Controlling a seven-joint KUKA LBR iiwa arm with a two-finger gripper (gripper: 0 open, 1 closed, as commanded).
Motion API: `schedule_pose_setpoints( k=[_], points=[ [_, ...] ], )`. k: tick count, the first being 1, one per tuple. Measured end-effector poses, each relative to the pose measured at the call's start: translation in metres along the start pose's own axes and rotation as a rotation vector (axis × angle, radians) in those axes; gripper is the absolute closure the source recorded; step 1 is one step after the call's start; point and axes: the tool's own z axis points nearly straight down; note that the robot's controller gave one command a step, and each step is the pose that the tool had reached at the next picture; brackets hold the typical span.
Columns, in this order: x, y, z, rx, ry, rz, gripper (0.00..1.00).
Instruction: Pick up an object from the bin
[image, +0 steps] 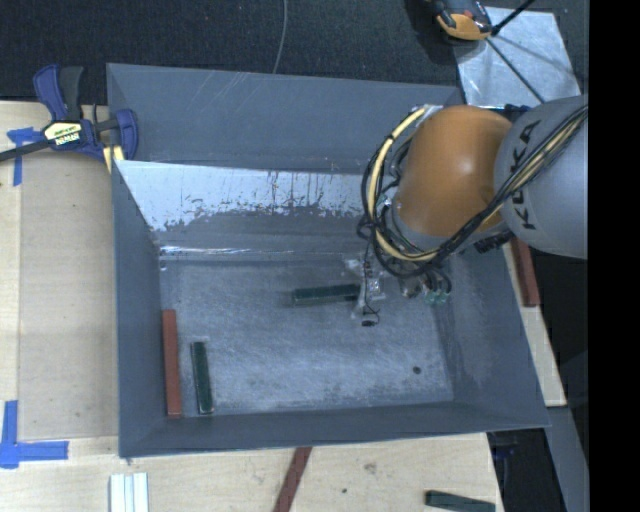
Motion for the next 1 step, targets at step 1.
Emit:
schedule_pose_setpoints(
  k=[1],
  points=[
    [0.0127, -0.0041, -0.0740, 0.000, 0.000, 0.011, 1.00]
  ],
)
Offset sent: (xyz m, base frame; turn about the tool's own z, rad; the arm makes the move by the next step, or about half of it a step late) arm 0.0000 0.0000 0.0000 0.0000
